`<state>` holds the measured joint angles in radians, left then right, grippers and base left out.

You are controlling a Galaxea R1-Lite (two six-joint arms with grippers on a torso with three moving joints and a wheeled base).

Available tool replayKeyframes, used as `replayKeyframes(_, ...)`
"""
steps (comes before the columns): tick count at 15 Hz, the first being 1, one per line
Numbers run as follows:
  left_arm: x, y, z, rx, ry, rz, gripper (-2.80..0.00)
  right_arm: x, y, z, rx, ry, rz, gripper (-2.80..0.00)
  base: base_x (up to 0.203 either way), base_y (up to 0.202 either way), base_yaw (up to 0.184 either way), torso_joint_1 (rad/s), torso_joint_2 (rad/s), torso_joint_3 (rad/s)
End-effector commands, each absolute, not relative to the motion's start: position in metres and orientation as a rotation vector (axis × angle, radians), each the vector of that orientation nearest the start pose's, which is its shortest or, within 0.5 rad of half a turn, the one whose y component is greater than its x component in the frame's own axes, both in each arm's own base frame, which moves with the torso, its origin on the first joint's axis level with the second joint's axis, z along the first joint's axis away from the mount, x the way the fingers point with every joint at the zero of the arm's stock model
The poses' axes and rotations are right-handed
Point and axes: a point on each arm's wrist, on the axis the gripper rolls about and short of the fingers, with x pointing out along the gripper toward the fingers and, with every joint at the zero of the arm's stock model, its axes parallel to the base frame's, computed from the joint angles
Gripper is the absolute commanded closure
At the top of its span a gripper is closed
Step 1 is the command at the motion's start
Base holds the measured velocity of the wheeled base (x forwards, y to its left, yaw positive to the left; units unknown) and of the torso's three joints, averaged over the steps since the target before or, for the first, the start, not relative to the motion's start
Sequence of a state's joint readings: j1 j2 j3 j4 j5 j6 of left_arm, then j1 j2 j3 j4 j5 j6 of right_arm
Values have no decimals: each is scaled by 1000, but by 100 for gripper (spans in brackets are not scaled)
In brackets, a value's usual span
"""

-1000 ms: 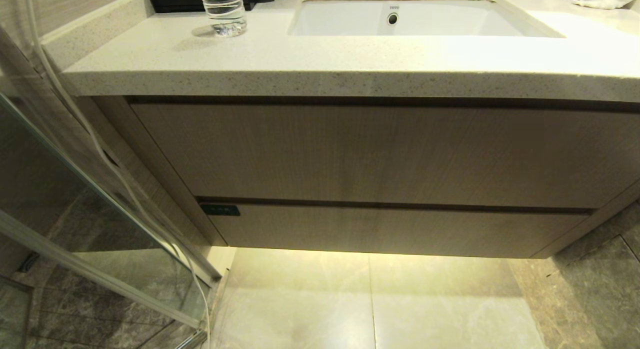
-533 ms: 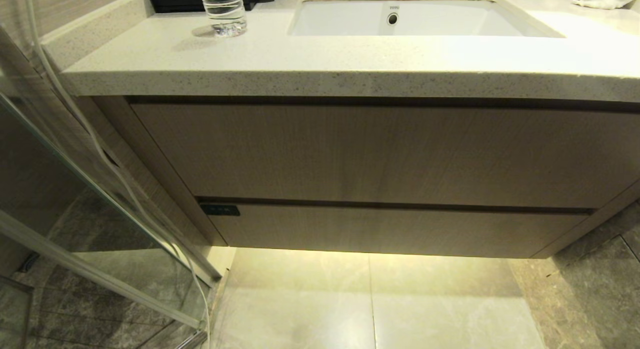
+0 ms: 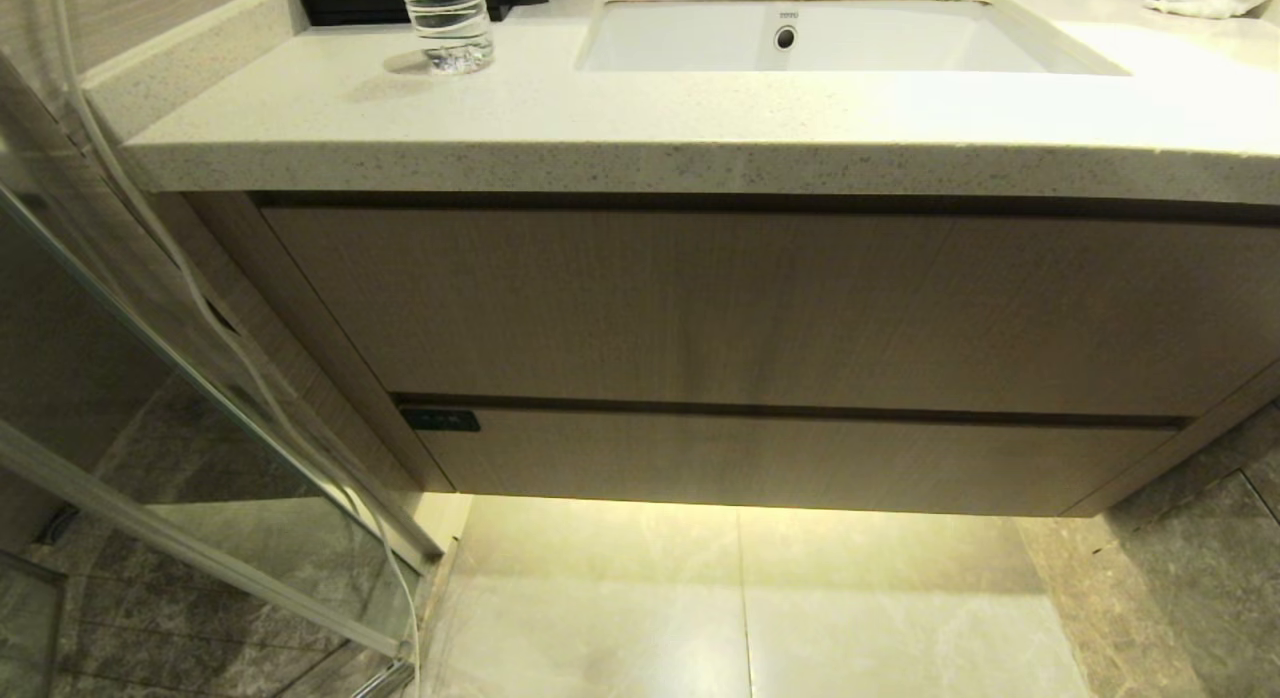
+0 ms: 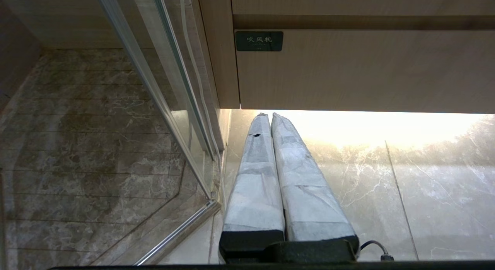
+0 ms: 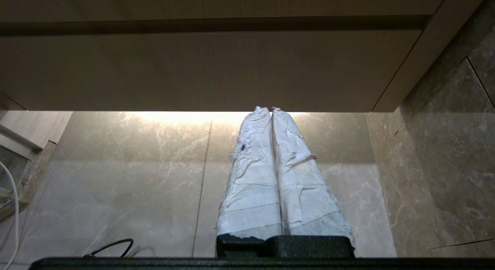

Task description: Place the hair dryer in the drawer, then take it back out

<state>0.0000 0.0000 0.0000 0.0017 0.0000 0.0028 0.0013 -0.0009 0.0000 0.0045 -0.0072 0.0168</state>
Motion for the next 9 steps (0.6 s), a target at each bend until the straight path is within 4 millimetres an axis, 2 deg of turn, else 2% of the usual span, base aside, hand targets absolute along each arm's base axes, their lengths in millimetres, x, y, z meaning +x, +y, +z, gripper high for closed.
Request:
replayKeyframes(1,-23,0,75,3,2,0,0,-23,0,75,17,8,-6,0,0,0,0,0,0,0)
replayKeyframes(9,-23,0,75,3,2,0,0,-23,0,75,18,6,-5,0,0,0,0,0,0,0)
